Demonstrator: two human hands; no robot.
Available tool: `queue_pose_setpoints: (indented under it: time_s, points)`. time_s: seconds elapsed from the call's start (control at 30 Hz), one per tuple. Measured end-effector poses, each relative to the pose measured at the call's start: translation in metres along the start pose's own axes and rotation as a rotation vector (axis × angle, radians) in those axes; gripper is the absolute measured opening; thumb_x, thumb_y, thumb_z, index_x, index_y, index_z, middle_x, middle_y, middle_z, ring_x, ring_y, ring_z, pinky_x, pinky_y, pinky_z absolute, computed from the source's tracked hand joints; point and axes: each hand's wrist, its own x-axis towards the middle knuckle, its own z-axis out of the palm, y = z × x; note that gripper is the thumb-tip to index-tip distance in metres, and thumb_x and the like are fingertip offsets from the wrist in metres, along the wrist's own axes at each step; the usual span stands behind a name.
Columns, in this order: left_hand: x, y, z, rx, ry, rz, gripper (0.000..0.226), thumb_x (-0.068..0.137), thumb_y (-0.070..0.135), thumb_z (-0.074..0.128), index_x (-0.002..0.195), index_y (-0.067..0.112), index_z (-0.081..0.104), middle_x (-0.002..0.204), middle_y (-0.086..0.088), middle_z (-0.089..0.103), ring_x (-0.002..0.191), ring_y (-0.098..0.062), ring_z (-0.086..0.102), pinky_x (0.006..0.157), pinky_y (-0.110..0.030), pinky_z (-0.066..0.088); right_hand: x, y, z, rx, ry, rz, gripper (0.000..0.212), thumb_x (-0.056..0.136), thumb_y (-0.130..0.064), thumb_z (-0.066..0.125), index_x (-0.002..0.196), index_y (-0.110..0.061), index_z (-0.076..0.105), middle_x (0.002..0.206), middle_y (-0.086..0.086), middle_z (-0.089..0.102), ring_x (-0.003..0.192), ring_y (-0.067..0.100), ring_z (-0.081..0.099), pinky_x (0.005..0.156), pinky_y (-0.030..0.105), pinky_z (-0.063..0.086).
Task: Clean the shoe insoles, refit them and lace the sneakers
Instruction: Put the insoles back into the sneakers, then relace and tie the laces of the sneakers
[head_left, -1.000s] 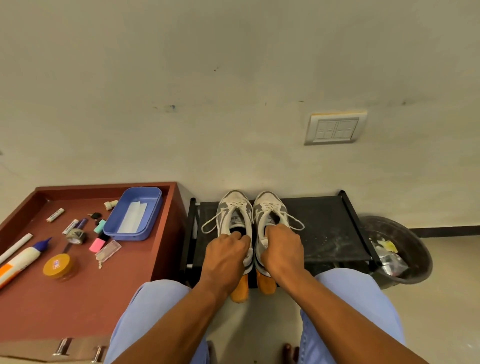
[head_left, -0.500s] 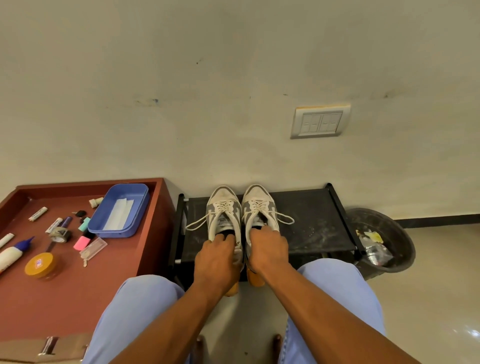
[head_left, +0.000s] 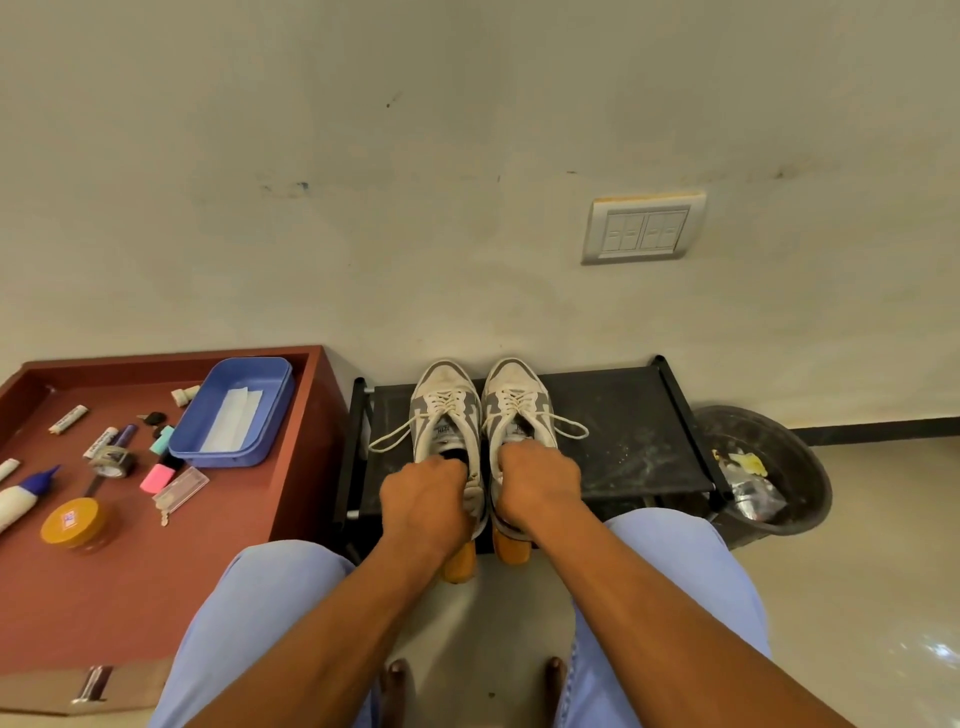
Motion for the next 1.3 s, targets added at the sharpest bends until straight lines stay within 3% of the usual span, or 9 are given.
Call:
queue_pose_setpoints:
  time_s: [0.1, 0.2, 0.37, 0.47, 0.6, 0.8, 0.97, 1.2, 1.3]
  points:
    - [0.008, -0.004, -0.018, -0.044, 0.083, 0.006, 0.043, 0.075, 0.068, 0.067, 0.074, 0.028, 0.051, 0.084, 0.006, 0.067, 0.079, -0.019, 0.067, 0.066, -0.030, 0.052, 0.000, 0.008, -0.017, 0.138, -0.003, 0.021, 0.026, 0.084, -0.037, 0.074, 0.104, -0.022, 0.066, 0.100, 0.002, 0.065, 0.095, 0.026, 0.066, 0.072, 0.033, 0.048]
    - [0.023, -0.008, -0.033, -0.156, 0.169, 0.075, 0.032, 0.082, 0.061, 0.069, 0.089, 0.030, 0.069, 0.084, 0.008, 0.071, 0.078, -0.014, 0.068, 0.067, -0.031, 0.058, 0.004, 0.021, -0.032, 0.278, 0.055, 0.053, 0.030, 0.084, -0.051, 0.071, 0.078, -0.023, 0.063, 0.078, -0.003, 0.062, 0.076, 0.022, 0.062, 0.062, 0.029, 0.045]
    - [0.050, 0.001, -0.033, -0.326, 0.263, 0.124, 0.015, 0.092, 0.040, 0.066, 0.099, 0.032, 0.076, 0.089, 0.010, 0.074, 0.083, -0.013, 0.068, 0.071, -0.033, 0.057, 0.022, 0.030, -0.043, 0.391, 0.135, 0.171, 0.011, 0.090, -0.031, 0.067, 0.099, -0.025, 0.071, 0.102, 0.003, 0.070, 0.093, 0.028, 0.068, 0.070, 0.033, 0.052]
    - [0.066, 0.013, -0.025, -0.337, 0.226, 0.111, 0.023, 0.092, 0.044, 0.066, 0.107, 0.029, 0.074, 0.095, 0.009, 0.074, 0.087, -0.014, 0.068, 0.074, -0.034, 0.057, 0.035, 0.034, -0.042, 0.448, 0.106, 0.240, 0.023, 0.087, -0.028, 0.071, 0.109, -0.023, 0.071, 0.112, 0.005, 0.070, 0.101, 0.030, 0.068, 0.078, 0.035, 0.055]
    - [0.092, 0.026, -0.019, -0.321, 0.149, 0.100, 0.031, 0.088, 0.042, 0.067, 0.112, 0.024, 0.073, 0.101, 0.004, 0.074, 0.093, -0.018, 0.067, 0.073, -0.031, 0.051, 0.057, 0.038, -0.042, 0.512, 0.089, 0.278, 0.034, 0.080, -0.027, 0.078, 0.112, -0.022, 0.068, 0.116, 0.005, 0.067, 0.104, 0.029, 0.066, 0.075, 0.032, 0.051]
    - [0.119, 0.027, -0.015, -0.334, 0.031, 0.086, 0.031, 0.078, 0.032, 0.072, 0.107, 0.022, 0.074, 0.099, 0.001, 0.073, 0.092, -0.019, 0.067, 0.078, -0.034, 0.056, 0.078, 0.036, -0.036, 0.403, 0.018, 0.217, 0.038, 0.080, -0.026, 0.070, 0.118, -0.025, 0.065, 0.123, 0.007, 0.060, 0.107, 0.031, 0.063, 0.084, 0.037, 0.053]
    - [0.130, 0.023, -0.017, -0.370, 0.012, 0.058, 0.018, 0.075, 0.041, 0.073, 0.082, 0.025, 0.068, 0.081, 0.004, 0.068, 0.078, -0.017, 0.065, 0.055, -0.023, 0.036, 0.081, 0.036, -0.035, 0.332, 0.041, 0.260, 0.034, 0.083, -0.019, 0.068, 0.116, -0.015, 0.064, 0.114, 0.012, 0.067, 0.103, 0.034, 0.067, 0.078, 0.038, 0.055]
    - [0.138, 0.024, -0.021, -0.399, -0.070, 0.054, 0.018, 0.072, 0.031, 0.077, 0.069, 0.014, 0.071, 0.069, -0.003, 0.070, 0.070, -0.021, 0.065, 0.054, -0.023, 0.035, 0.080, 0.032, -0.037, 0.285, 0.063, 0.302, 0.023, 0.087, -0.019, 0.065, 0.108, -0.013, 0.068, 0.106, 0.011, 0.070, 0.097, 0.033, 0.069, 0.075, 0.038, 0.055]
    - [0.138, 0.021, -0.020, -0.393, -0.044, 0.058, 0.024, 0.076, 0.033, 0.078, 0.066, 0.013, 0.069, 0.064, -0.004, 0.067, 0.066, -0.023, 0.065, 0.056, -0.028, 0.039, 0.078, 0.034, -0.038, 0.315, 0.088, 0.313, 0.018, 0.087, -0.020, 0.063, 0.103, -0.013, 0.068, 0.102, 0.010, 0.069, 0.094, 0.033, 0.068, 0.067, 0.034, 0.050]
